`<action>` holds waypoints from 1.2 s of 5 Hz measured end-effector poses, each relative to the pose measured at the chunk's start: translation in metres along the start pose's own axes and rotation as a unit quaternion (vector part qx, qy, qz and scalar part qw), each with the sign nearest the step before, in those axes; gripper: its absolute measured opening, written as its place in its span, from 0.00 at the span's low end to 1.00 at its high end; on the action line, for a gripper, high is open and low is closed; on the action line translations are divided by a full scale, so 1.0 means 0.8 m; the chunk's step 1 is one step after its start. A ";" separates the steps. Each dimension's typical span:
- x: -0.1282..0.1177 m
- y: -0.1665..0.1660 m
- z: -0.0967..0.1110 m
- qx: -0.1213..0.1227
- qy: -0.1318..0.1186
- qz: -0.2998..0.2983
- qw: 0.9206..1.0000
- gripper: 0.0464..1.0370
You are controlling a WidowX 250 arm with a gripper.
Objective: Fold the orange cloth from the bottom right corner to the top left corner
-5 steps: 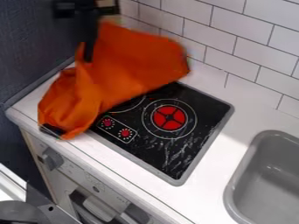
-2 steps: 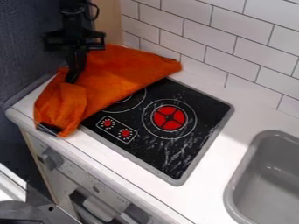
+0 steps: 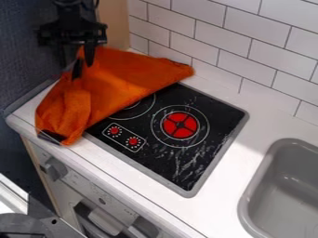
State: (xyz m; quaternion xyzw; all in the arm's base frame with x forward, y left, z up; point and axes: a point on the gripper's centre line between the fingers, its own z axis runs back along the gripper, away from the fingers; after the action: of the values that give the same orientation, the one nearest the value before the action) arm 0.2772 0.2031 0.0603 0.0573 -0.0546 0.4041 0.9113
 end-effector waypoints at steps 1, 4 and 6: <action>-0.006 -0.002 0.025 -0.006 -0.010 0.010 1.000 0.96; -0.101 -0.082 0.045 0.023 0.079 -0.048 0.995 0.96; -0.185 -0.160 0.061 0.028 0.074 -0.113 0.990 0.96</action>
State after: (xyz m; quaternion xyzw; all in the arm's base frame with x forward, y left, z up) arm 0.2713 0.0022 0.0795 0.0583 0.0315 0.3035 0.9505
